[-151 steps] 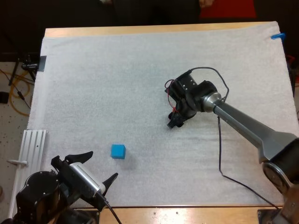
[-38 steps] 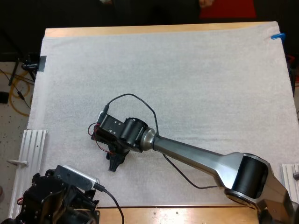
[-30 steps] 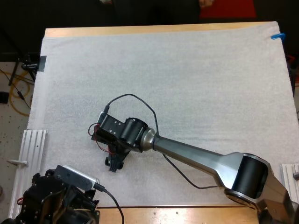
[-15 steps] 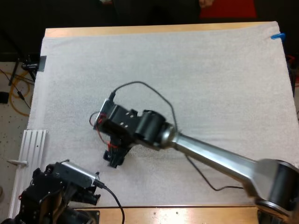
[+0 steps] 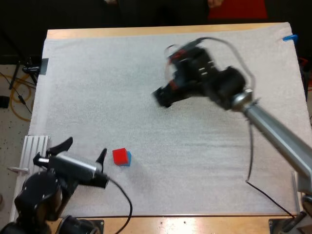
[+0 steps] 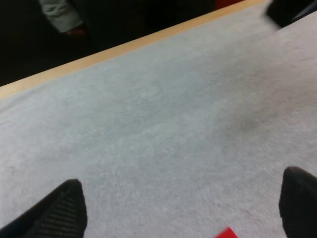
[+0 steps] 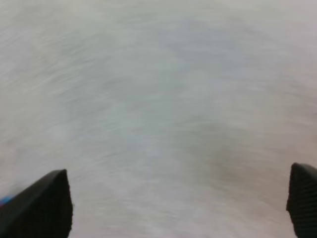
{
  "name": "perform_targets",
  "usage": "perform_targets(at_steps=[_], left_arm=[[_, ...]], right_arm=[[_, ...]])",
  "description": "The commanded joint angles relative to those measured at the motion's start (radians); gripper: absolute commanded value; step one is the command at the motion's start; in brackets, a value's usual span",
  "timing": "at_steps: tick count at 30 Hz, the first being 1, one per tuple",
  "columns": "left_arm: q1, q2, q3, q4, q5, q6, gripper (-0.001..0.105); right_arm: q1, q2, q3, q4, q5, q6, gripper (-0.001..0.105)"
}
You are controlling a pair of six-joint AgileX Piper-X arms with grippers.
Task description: Stack red cube on blue cube
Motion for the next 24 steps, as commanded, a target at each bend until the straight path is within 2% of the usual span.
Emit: perform_targets(at_steps=[1, 5, 11, 19, 24], left_arm=[[0.031, 0.035, -0.003, -0.045, -0.005, 0.011, 0.076], [0.121, 0.104, -0.003, -0.137, 0.076, 0.05, 0.076], [0.267, 0.165, -0.003, -0.223, 0.142, 0.054, 0.076], [0.293, 0.167, -0.003, -0.243, 0.142, 0.054, 0.076], [0.293, 0.14, -0.003, -0.211, 0.144, 0.045, 0.076]], right_arm=[[-0.057, -0.059, 0.034, -0.022, -0.009, 0.008, 0.085], [-0.203, -0.175, 0.158, -0.047, -0.007, 0.008, 0.085], [-0.398, -0.398, 0.351, -0.052, -0.007, -0.026, 0.085], [-0.598, -0.775, 0.598, -0.052, -0.007, -0.065, 0.085], [-0.634, -1.008, 0.711, -0.042, -0.007, -0.065, 0.085]])
